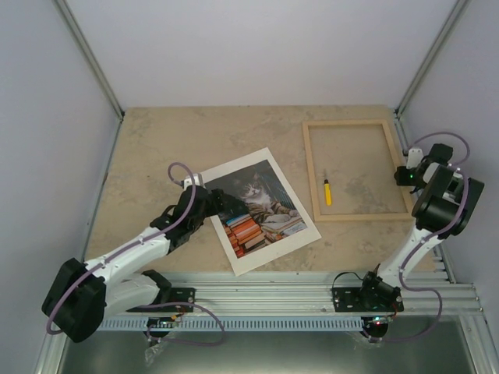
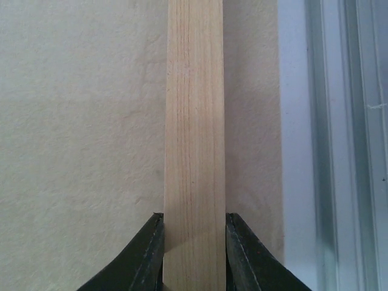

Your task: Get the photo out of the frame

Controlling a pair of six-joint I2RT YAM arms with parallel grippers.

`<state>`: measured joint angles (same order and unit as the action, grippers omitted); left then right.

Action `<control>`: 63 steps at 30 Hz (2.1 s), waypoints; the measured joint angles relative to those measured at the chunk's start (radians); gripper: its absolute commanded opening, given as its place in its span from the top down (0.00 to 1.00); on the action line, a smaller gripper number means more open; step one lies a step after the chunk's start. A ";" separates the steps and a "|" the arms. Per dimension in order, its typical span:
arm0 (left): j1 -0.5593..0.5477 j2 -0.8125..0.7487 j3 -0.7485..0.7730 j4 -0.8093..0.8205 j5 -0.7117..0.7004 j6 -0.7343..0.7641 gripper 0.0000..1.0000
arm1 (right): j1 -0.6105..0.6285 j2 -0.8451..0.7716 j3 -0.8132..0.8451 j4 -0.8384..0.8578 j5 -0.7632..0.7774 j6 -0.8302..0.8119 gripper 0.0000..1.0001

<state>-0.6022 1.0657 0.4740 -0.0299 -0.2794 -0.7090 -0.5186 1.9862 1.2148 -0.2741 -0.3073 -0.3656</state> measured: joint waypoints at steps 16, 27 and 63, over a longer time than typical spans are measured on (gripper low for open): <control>0.000 0.063 0.000 0.040 0.021 0.002 0.10 | -0.005 0.013 0.037 0.040 0.020 0.081 0.32; 0.000 0.080 -0.007 0.066 0.072 -0.014 0.07 | 0.185 -0.235 -0.073 0.145 0.175 0.331 0.25; 0.000 -0.106 -0.119 -0.018 0.115 -0.138 0.01 | 1.415 -0.655 -0.540 0.097 0.296 0.547 0.19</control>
<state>-0.6022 0.9596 0.3553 -0.0475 -0.1646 -0.8474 0.8967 1.3312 0.6750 -0.1776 -0.0113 0.1814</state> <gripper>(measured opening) 0.993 0.807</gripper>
